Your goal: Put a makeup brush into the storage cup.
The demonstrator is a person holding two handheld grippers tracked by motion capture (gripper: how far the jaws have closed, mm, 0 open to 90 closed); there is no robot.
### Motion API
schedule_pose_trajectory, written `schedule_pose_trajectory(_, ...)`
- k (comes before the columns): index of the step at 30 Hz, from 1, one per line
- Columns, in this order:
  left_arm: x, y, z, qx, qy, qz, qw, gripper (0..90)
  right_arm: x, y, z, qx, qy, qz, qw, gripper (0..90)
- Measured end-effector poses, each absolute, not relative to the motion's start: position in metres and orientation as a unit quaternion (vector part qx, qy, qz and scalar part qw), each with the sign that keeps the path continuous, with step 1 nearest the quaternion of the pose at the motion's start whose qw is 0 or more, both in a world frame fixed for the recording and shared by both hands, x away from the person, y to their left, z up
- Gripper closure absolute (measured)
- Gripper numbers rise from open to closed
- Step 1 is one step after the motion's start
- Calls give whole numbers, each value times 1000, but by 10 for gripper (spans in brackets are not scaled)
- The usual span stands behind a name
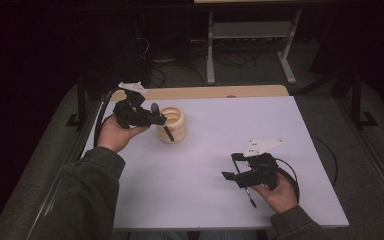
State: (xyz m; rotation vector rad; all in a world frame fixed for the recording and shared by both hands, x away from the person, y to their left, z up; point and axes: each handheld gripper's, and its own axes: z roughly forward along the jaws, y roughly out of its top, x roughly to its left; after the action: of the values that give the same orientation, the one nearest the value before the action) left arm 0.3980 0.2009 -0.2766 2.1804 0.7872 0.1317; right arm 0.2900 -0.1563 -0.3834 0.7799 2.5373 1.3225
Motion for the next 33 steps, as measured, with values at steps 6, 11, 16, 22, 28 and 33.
schedule_pose_trajectory(6,408,196,-270,858,322,53,397,762,290,-159,-383,264,851,445,89,291)
schedule_pose_trajectory(11,416,195,-263,855,328,56,397,762,290,-159,-383,268,850,446,89,288)
schedule_pose_trajectory(16,424,196,-255,850,339,67,397,761,290,-159,-383,264,850,447,91,284)
schedule_pose_trajectory(22,433,195,-249,846,350,72,395,761,290,-159,-384,265,850,445,94,287)
schedule_pose_trajectory(28,442,195,-245,845,358,76,390,761,291,-161,-383,269,847,449,97,287)
schedule_pose_trajectory(33,448,196,-244,838,370,79,393,760,291,-161,-383,269,846,450,97,286)
